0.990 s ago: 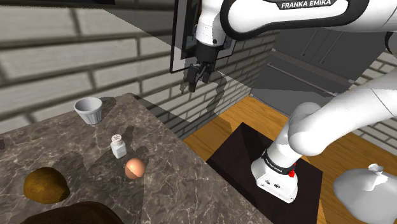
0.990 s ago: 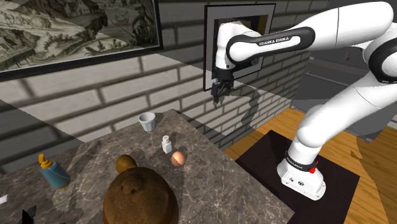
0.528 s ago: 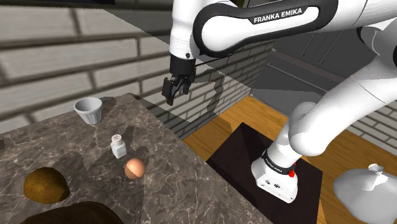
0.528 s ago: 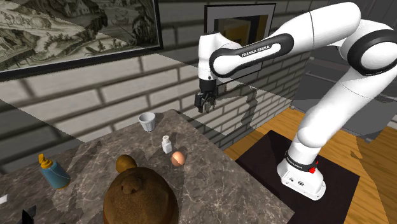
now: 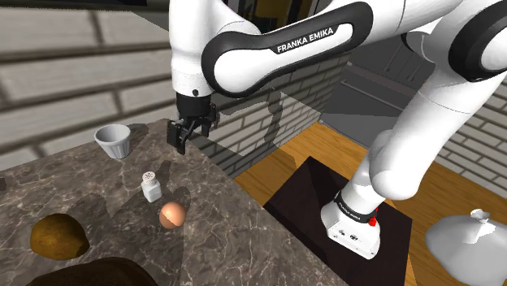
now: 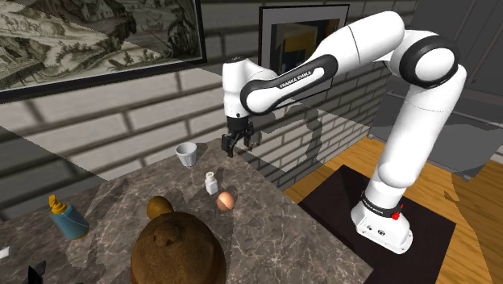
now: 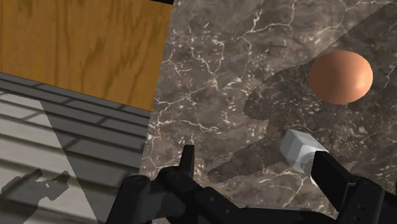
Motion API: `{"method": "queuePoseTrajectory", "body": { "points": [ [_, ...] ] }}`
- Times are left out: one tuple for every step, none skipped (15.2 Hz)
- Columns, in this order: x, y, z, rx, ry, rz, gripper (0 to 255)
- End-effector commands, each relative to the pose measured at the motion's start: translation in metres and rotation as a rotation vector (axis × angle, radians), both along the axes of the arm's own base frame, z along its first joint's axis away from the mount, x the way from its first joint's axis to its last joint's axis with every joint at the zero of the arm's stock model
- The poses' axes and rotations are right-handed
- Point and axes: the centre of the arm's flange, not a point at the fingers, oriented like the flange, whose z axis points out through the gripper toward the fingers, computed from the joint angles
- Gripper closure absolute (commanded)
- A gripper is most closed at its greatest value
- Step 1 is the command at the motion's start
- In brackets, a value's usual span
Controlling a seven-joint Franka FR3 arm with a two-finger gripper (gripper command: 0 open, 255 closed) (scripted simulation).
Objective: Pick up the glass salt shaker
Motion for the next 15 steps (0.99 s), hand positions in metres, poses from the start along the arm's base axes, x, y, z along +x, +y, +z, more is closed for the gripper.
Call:
{"method": "queuePoseTrajectory", "body": {
  "points": [
    [0.009,0.024,-0.012,0.0,0.0,0.006,0],
    [0.013,0.035,-0.018,-0.001,0.001,0.009,0],
    [0.017,0.047,-0.023,-0.001,0.001,0.013,0],
    [0.021,0.059,-0.028,-0.002,0.001,0.016,0],
    [0.024,0.07,-0.034,-0.002,0.001,0.019,0],
    [0.028,0.082,-0.039,-0.003,0.002,0.023,0],
    [0.031,0.094,-0.044,-0.003,0.002,0.026,0],
    [0.035,0.105,-0.049,-0.004,0.002,0.03,0],
    [0.037,0.112,-0.053,-0.004,0.002,0.032,0],
    [0.037,0.112,-0.058,-0.004,0.002,0.032,0],
    [0.037,0.112,-0.063,-0.004,0.002,0.032,0],
    [0.037,0.112,-0.069,-0.004,0.002,0.032,0],
    [0.037,0.112,-0.074,-0.004,0.002,0.032,0],
    [0.037,0.112,-0.079,-0.004,0.002,0.032,0],
    [0.037,0.112,-0.084,-0.004,0.002,0.032,0]
  ]
}}
